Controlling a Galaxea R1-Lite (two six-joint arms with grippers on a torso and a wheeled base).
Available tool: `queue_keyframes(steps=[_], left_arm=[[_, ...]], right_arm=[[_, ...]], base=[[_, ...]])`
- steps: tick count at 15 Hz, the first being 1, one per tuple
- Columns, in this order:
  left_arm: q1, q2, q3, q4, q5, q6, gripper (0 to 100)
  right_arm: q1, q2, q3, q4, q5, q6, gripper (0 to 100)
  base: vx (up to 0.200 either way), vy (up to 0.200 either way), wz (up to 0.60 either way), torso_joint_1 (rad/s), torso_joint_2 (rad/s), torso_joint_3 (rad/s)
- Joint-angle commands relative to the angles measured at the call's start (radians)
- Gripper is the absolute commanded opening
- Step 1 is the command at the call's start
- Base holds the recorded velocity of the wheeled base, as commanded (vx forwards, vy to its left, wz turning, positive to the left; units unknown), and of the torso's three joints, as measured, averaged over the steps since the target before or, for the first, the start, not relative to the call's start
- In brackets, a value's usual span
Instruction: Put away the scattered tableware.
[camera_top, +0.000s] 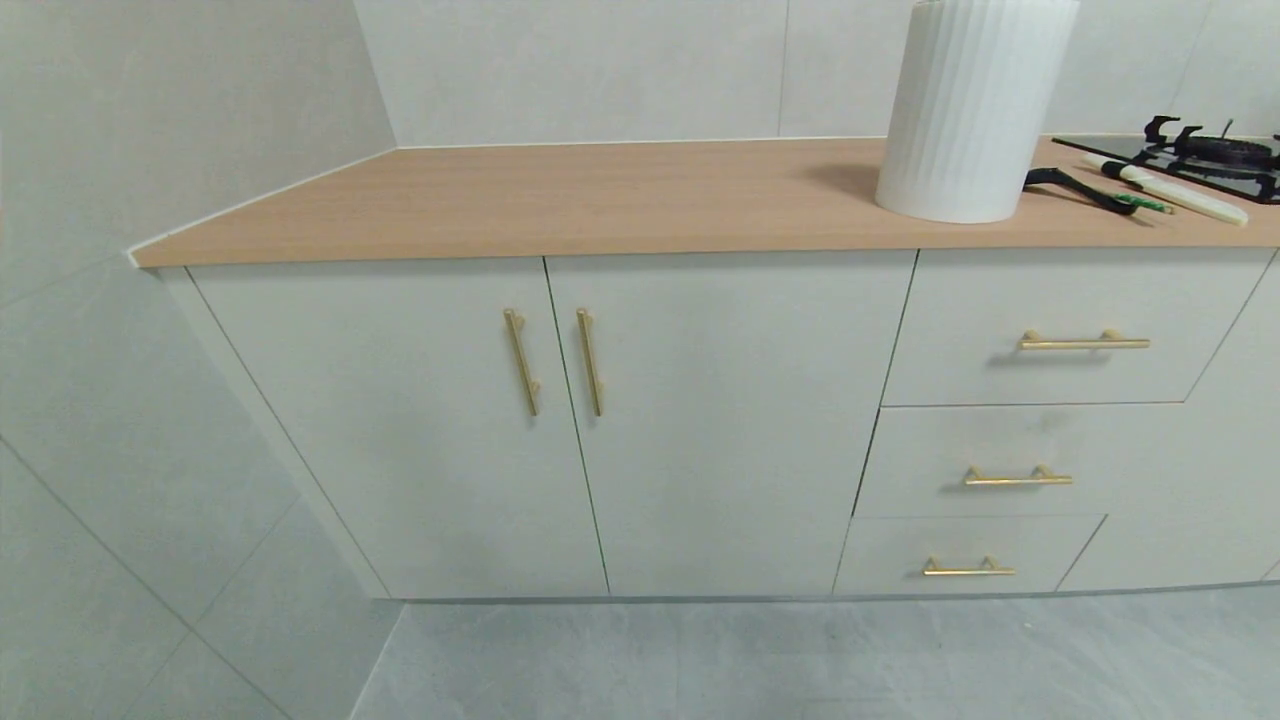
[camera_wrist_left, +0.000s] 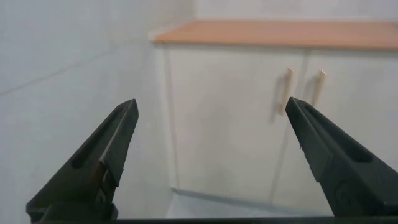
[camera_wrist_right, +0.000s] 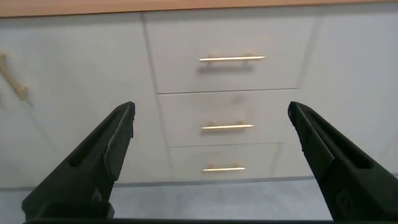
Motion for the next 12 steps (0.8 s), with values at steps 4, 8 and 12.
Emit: queue_keyframes(steps=[4,8,12], left_arm=[[0.081,-0.137,0.035,0.046,-0.025,0.013,100],[0.081,-0.137,0.061,0.043,0.001,0.013,100],[0.081,-0.139,0.188,-0.017,-0.004,0.032,100]], right_arm=[[-0.111,-0.293,0.015,0.153,-0.025,-0.047,100],[-0.248,-0.393,0.117,0.157,0.033,-0.041,100],[-0.246,-0.394,0.376,-0.03,0.259,-0.021,100]], base=[[0.0,0.0,0.0,0.0,0.0,0.0],[0.0,0.0,0.0,0.0,0.0,0.0],[0.0,0.0,0.0,0.0,0.0,0.0]])
